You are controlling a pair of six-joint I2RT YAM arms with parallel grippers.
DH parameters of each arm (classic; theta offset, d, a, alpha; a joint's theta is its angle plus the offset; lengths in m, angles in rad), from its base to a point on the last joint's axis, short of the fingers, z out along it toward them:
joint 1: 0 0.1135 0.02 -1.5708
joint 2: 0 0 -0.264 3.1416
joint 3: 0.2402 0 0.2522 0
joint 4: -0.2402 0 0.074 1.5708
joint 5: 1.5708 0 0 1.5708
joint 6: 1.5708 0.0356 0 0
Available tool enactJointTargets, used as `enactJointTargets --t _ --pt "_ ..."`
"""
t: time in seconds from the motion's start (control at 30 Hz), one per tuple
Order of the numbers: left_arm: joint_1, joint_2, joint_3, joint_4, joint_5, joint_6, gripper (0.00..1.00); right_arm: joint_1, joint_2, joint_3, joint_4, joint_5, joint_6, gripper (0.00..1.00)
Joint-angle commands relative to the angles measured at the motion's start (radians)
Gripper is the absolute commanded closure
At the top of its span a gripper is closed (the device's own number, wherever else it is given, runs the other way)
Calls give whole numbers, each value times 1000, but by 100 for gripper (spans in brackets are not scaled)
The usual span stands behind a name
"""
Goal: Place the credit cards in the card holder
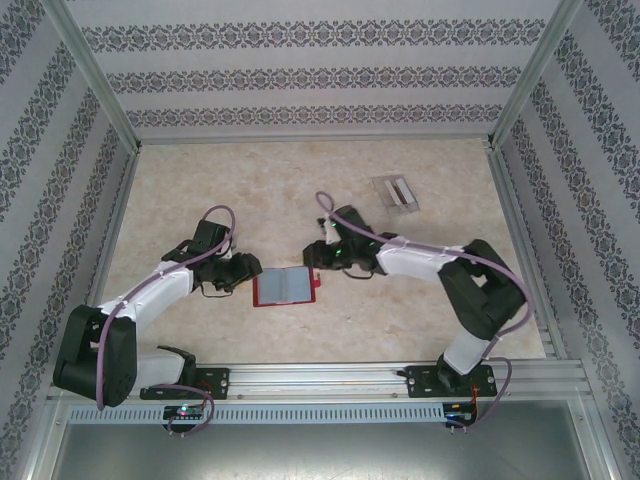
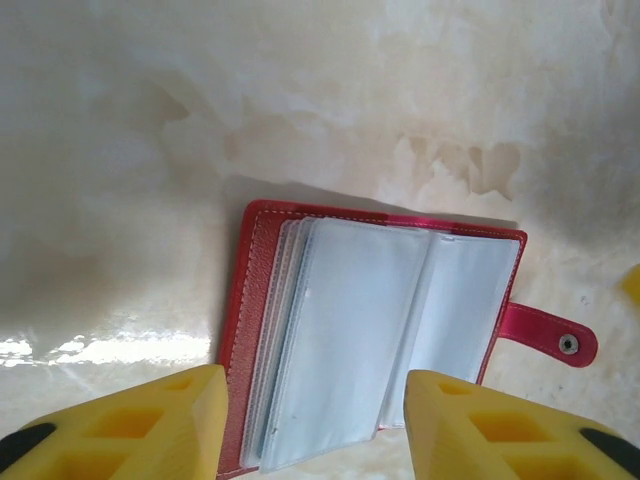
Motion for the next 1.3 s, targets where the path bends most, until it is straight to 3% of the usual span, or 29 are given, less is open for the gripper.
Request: enactJointTargets --t 0.0,0.17,0.27,0.43,0.6,0.8,0.9,1.27 --pt "6 -27 31 -105 -46 51 47 -123 -53 40 -184 129 -179 65" --pt "-2 -97 45 -186 -96 79 40 -274 -69 140 -314 348 -312 60" --pt "-5 -115 66 -222 -97 98 23 -349 -30 216 -334 451 -371 55" --pt "-7 -135 101 -255 -114 96 12 -437 69 359 -373 422 -420 58" --pt "-7 -130 112 -252 -89 117 11 -468 166 477 -421 462 -501 52" --pt "-14 -148 88 -206 -51 115 10 -469 264 534 -427 431 -648 51" --pt "-14 -181 86 -227 -83 109 10 -467 303 583 -472 479 -677 51" --pt "-17 -167 72 -194 -47 92 11 -470 395 690 -514 634 -715 50"
